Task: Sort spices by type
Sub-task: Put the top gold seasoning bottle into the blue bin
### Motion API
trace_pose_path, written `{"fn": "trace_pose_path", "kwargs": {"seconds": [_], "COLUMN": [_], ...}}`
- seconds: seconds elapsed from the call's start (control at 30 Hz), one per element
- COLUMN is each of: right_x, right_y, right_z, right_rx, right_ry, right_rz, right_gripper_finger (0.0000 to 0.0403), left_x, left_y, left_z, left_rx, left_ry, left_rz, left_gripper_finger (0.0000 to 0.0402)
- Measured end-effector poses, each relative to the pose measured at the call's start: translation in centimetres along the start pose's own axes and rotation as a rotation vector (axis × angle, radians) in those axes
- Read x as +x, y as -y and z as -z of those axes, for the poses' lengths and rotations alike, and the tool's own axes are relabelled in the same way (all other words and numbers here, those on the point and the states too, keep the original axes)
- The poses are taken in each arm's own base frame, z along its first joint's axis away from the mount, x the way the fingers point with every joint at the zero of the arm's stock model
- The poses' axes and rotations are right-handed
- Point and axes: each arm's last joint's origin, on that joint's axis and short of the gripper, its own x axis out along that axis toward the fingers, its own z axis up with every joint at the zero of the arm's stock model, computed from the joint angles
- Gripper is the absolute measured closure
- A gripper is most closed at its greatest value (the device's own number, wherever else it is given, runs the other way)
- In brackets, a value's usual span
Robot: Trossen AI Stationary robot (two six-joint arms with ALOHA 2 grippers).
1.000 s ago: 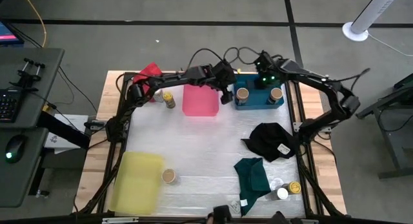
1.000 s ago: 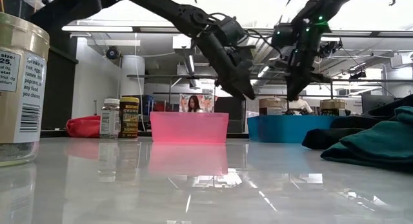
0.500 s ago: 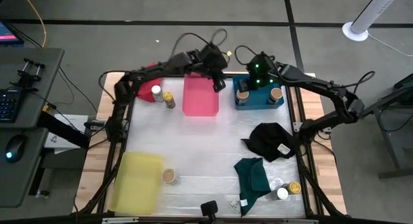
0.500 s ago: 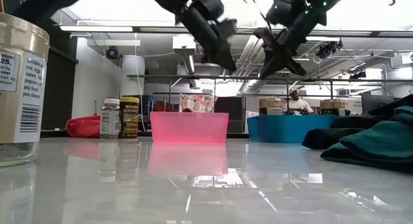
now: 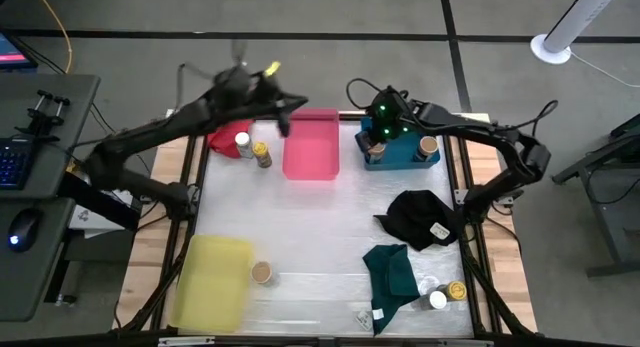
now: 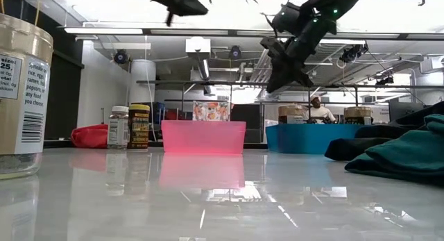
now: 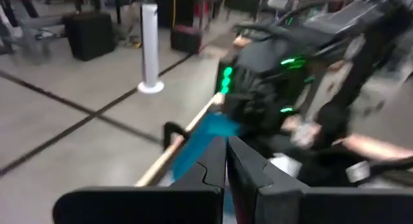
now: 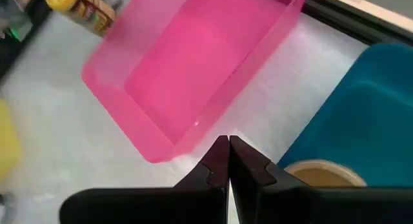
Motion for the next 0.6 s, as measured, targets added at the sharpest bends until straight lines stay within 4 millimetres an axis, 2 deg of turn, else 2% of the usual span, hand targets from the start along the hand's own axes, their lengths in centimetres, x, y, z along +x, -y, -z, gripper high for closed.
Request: {"fn": "trace_pose_path", "kwargs": {"seconds": [0.1, 0.27, 0.43, 0.6], "right_x": [0.9, 2.4, 4.1, 4.9], "right_y": [-0.2, -0.3, -0.7, -0.9], "right_z": [-0.7, -2.3, -3.8, -4.8], "right_rx": [-0.072, -0.176, -0.256, -0.312], "right_ry": [-0.062, -0.207, -0.337, -0.386], "right_rz": [0.020, 0.133, 0.200, 0.221], "right_gripper_finger": [0.0403, 0.0403, 0.0403, 0.0403], "left_x": [-3.2, -6.5, -7.6, -7.8], "left_y": [0.8, 1.9, 2.3, 2.4], "left_z": [1.6, 3.4, 4.4, 4.2], "left_rx": [-0.076, -0.157, -0.177, -0.183], "left_ry": [0.059, 0.107, 0.114, 0.127], "left_rz": [0.017, -0.025, -0.048, -0.042], "left_gripper_finger": [0.0401, 0.0401, 0.0401, 0.0401]}}
